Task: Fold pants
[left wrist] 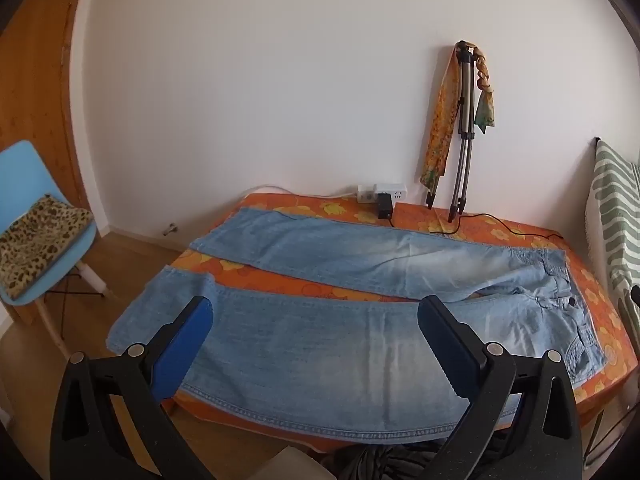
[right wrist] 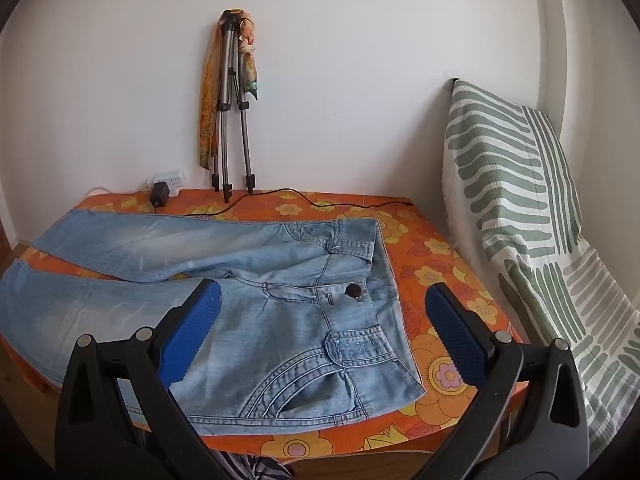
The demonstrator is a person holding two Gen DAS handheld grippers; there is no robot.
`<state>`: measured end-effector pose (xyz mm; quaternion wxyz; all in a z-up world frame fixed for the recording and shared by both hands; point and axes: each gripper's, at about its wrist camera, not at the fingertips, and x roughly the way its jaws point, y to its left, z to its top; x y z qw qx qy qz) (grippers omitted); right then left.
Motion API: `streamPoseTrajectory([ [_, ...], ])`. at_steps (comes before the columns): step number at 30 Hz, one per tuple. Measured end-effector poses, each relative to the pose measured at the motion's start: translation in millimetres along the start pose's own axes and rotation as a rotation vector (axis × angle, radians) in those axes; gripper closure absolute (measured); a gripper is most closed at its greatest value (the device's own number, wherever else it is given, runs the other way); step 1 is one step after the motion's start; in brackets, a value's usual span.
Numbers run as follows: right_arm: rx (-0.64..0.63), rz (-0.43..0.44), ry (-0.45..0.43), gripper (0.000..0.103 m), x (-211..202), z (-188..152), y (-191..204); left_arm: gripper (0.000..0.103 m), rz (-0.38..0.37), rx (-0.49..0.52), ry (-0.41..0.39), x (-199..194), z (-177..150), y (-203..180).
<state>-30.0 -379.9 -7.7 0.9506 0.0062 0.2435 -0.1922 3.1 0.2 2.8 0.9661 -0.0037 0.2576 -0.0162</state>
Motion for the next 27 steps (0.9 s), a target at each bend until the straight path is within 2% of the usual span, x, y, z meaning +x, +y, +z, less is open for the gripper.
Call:
streamPoseTrajectory([
  [27, 0.014, 0.007, 0.003, 0.0, 8.9, -1.2, 6.5, 0.001, 0.019, -0.001, 0.0, 0.9, 1.6, 2.2],
])
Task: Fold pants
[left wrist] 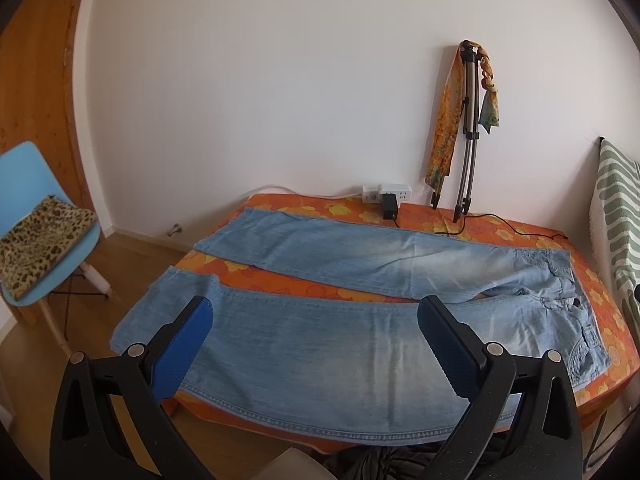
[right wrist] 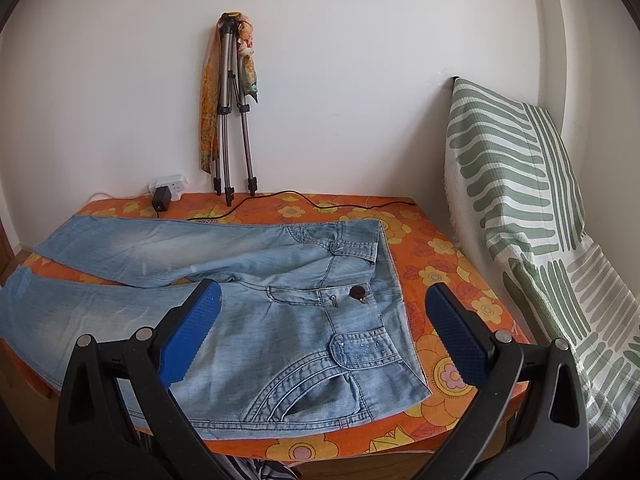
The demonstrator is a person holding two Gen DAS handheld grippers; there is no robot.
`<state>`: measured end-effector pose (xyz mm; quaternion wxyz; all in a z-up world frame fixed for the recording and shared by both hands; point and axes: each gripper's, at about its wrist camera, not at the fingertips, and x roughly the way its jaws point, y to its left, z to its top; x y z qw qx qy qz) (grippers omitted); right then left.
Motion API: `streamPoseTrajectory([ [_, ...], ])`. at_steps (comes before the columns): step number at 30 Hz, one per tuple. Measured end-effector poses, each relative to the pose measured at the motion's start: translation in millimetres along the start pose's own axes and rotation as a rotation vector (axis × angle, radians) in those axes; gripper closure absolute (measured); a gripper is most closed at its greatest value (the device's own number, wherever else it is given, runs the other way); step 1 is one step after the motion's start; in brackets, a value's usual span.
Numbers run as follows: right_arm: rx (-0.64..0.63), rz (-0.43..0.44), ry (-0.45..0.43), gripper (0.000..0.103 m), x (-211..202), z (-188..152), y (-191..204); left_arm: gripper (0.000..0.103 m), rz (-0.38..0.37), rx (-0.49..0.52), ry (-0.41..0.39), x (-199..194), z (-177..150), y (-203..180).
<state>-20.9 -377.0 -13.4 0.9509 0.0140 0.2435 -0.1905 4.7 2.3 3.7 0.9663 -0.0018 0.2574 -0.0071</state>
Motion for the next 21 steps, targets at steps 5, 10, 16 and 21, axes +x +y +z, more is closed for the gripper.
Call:
streamPoseTrajectory([
  [5, 0.001, 0.007, 0.003, 0.0, 0.1, 0.5, 1.9, 0.001, 0.007, 0.0, -0.006, -1.2, 1.2, 0.4],
  [10, 0.001, 0.006, 0.005, 0.0, 0.2, 1.1, 1.8, 0.001, 0.007, 0.0, -0.006, -0.6, 0.6, 0.2],
  [16, 0.002, 0.008, 0.005, 0.0, 0.7, 0.4, 1.8, 0.001, 0.005, 0.003, -0.006, 0.7, 1.0, -1.0],
  [21, 0.003, 0.009, 0.005, 0.0, 0.8, -0.4, 0.6, 0.001, 0.003, 0.005, -0.003, 2.0, 0.7, -2.5],
])
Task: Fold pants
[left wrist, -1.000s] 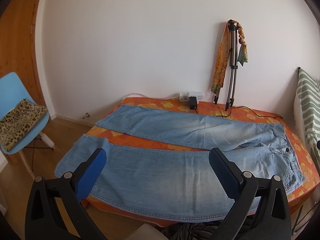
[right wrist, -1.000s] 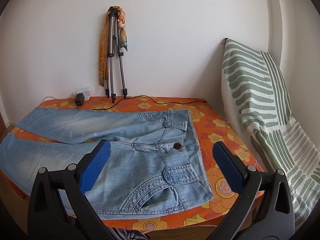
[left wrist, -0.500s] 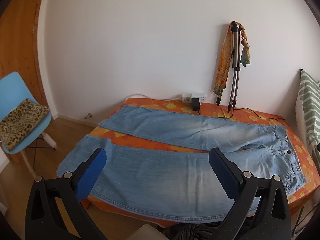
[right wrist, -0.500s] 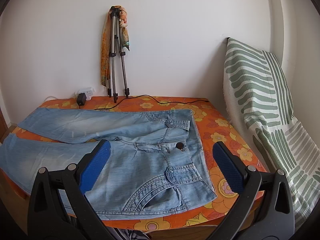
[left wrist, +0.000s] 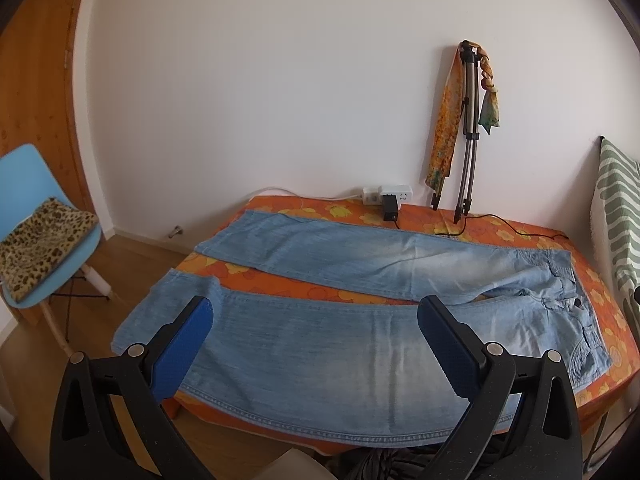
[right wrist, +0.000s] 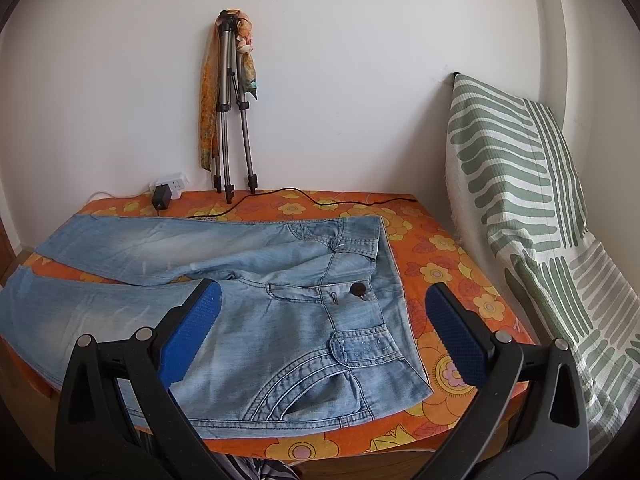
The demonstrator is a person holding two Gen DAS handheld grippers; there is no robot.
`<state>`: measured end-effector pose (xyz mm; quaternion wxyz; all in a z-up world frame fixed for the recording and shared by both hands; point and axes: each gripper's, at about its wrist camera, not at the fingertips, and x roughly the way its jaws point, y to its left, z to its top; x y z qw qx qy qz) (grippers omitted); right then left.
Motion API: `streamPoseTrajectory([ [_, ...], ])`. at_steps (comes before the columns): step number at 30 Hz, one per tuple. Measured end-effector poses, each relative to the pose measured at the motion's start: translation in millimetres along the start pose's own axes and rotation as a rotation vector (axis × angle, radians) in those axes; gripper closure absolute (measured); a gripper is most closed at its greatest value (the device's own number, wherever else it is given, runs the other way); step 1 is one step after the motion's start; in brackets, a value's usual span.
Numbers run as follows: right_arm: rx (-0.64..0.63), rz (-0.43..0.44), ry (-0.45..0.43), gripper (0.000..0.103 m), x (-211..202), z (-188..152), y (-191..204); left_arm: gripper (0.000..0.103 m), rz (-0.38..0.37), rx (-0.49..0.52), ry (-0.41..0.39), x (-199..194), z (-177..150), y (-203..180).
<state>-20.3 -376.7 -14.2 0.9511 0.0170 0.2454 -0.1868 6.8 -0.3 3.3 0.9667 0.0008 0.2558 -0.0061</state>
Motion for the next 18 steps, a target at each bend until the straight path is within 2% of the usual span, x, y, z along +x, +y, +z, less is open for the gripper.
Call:
streamPoseTrajectory([
  [18, -0.001, 0.001, 0.001, 0.0, 1.7, -0.1, -0.8, 0.001, -0.004, -0.001, 0.01, 7.2, 0.5, -0.3],
])
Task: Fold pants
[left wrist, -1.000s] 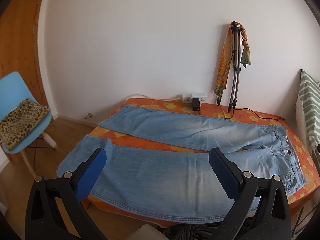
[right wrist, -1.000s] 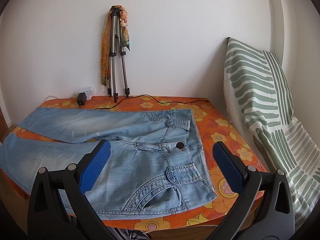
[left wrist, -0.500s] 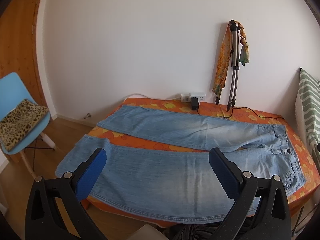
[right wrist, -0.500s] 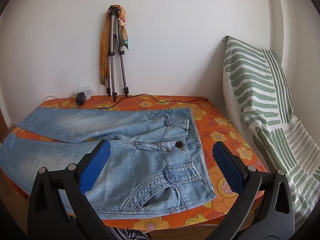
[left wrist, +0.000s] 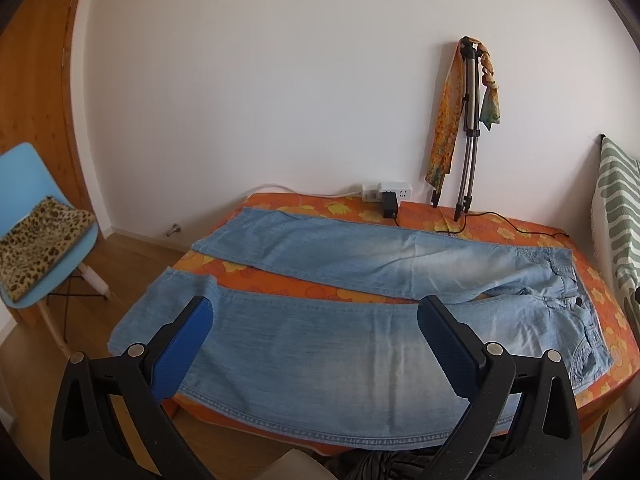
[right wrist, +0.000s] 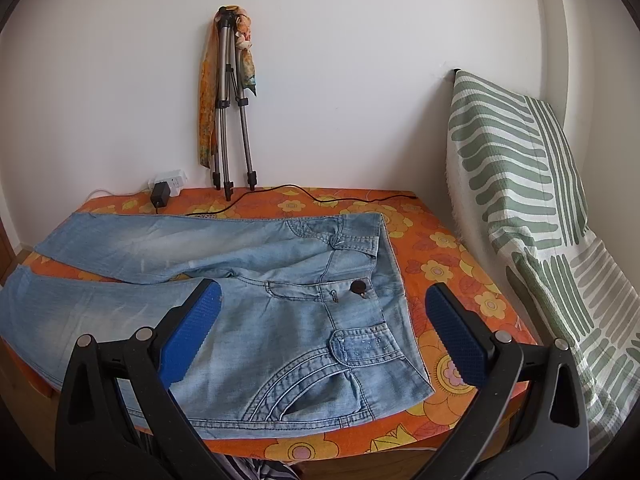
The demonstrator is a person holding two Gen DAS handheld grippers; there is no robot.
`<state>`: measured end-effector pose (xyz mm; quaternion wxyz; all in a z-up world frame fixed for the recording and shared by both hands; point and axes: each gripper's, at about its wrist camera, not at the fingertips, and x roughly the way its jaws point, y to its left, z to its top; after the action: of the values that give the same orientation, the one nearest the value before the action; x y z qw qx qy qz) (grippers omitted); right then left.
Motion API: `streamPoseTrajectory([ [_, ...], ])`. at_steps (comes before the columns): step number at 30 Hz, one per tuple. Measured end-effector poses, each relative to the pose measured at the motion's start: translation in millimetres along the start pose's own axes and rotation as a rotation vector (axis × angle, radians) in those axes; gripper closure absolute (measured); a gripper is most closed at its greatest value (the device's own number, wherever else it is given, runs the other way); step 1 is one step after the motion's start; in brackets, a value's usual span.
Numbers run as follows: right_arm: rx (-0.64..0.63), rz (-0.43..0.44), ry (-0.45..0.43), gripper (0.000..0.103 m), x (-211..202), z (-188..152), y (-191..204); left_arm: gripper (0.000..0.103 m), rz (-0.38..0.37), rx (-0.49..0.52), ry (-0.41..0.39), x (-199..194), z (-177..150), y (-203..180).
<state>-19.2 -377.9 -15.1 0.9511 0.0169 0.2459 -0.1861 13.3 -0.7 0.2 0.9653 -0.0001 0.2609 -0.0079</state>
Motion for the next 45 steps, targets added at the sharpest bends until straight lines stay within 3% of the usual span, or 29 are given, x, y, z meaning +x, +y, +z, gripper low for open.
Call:
streamPoseTrajectory([
  [13, -0.02, 0.034, 0.0, 0.0, 5.2, -3.1, 3.7, 0.004, -0.011, 0.013, 0.02, 14.0, 1.0, 1.7],
  [18, 0.004, 0.08, 0.015, 0.0, 23.3, 14.1, -2.3, 0.008, -0.019, 0.027, 0.032, 26.3, 5.7, 0.5],
  [36, -0.043, 0.22, 0.045, 0.0, 80.7, 68.6, 7.5, 0.039, -0.07, 0.067, 0.082, 78.0, 27.5, -9.8],
  [38, -0.048, 0.234, 0.055, 0.0, 88.8, 73.7, 8.6, 0.045, -0.079, 0.062, 0.087, 83.5, 31.3, -7.9],
  [45, -0.084, 0.286, 0.085, 0.006, 120.9, 95.8, 15.0, 0.052, -0.051, 0.037, 0.104, 107.2, 47.1, 15.8],
])
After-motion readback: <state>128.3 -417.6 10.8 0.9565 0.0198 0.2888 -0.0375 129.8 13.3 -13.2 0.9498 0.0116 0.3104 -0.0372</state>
